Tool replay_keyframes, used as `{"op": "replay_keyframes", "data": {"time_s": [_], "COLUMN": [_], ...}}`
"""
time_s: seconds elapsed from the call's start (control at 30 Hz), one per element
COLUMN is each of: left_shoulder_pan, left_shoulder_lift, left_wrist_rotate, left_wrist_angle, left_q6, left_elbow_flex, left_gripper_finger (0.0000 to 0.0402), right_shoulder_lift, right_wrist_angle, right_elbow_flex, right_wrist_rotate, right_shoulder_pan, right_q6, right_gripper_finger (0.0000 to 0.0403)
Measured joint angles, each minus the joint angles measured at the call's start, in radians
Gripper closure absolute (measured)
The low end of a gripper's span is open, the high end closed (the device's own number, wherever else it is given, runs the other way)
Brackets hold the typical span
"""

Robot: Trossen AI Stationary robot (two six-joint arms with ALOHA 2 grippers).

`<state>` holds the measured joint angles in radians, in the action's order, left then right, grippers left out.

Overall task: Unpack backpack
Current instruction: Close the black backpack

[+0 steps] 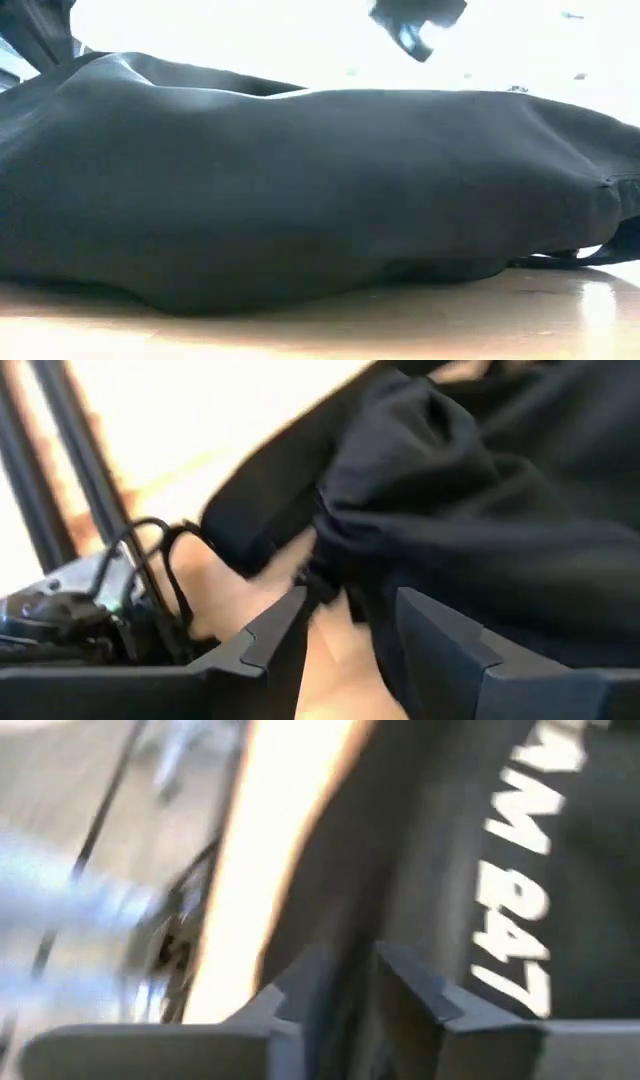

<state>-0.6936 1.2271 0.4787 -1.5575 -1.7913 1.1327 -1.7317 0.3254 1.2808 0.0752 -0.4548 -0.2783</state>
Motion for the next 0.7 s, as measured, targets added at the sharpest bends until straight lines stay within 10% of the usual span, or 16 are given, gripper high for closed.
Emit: {"op": "replay_keyframes", "data": {"time_s": [0.13, 0.23, 0.43, 0.7], "left_shoulder_pan": [-0.06, -0.101, -0.146, -0.172], "left_shoulder_lift": [0.013, 0.048, 0.179, 0.332], "left_wrist_rotate": [-0.022, 0.001, 0.034, 0.029], "left_wrist_angle": [0.089, 0.189, 0.386, 0.661], "left_q6": [0.015, 0.015, 0.012, 0.01], "left_elbow_flex": [0.013, 0.013, 0.013, 0.013], "left_gripper_finger": [0.0281, 0.0286, 0.0293, 0.0294], "right_shoulder_lift": [0.002, 0.002, 0.001, 0.005], "right_wrist_angle": [0.295, 0.528, 0.823, 0.793], "right_elbow_flex": [0.113, 0.141, 0.073, -0.112], "right_wrist_rotate": [0.246, 0.202, -0.105, -0.231], "right_shoulder_pan": [-0.04, -0.101, -0.211, -0.236], "right_q6": [0.337, 0.406, 0.084, -0.341], "right_gripper_finger": [0.0253, 0.0219, 0.0174, 0.0146]}}
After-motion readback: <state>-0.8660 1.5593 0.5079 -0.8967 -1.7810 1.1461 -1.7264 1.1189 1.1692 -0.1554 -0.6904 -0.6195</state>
